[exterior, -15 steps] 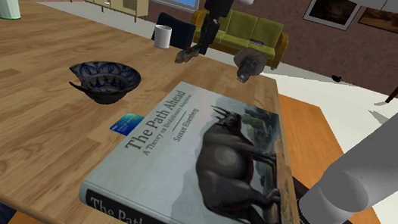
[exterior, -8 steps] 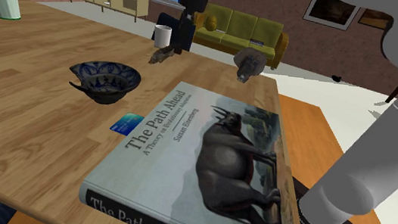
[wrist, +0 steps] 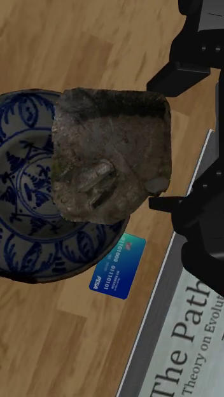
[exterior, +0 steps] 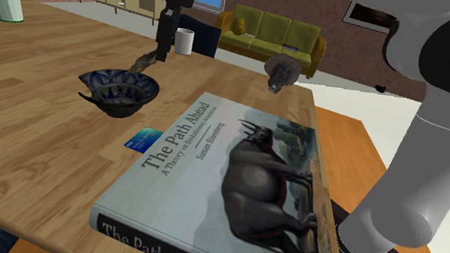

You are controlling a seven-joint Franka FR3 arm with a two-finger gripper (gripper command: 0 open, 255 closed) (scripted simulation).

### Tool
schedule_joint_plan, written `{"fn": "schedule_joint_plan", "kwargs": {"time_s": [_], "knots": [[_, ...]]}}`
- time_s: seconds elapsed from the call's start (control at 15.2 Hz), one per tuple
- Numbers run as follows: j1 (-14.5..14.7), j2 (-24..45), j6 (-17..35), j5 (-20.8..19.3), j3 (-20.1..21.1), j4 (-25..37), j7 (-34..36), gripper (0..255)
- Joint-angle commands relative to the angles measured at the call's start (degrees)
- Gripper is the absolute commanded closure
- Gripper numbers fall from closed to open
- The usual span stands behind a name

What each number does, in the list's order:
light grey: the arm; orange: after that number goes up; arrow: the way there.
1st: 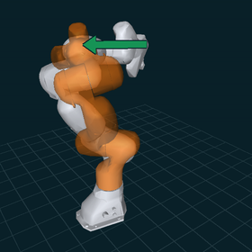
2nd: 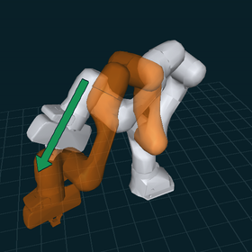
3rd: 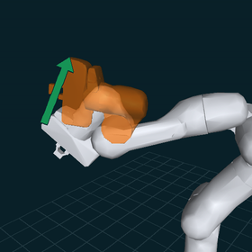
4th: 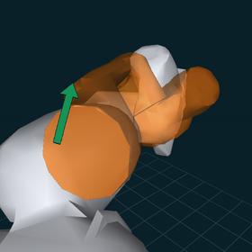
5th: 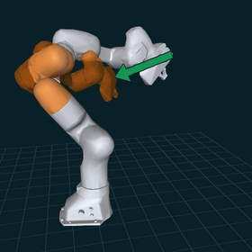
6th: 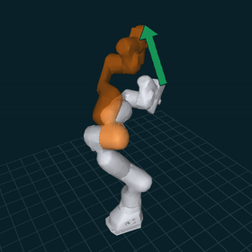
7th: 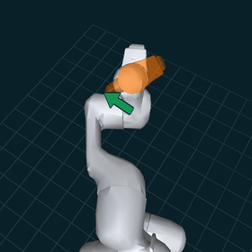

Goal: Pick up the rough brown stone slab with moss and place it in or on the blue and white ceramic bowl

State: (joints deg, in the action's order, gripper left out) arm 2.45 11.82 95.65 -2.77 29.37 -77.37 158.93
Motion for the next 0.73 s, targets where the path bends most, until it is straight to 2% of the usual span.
{"fn": "schedule_joint_plan", "kwargs": {"time_s": [0.0, 0.13, 0.66], "knots": [[2.6, 3.3, -1.2, -2.2, 0.8, 4.2, 3.1, 255], [5.9, 7.5, -2.9, -4.8, 1.4, 9.6, 6.0, 255], [4.2, 4.9, 4.6, -3.4, 1.2, -0.1, 5.4, 255]]}}
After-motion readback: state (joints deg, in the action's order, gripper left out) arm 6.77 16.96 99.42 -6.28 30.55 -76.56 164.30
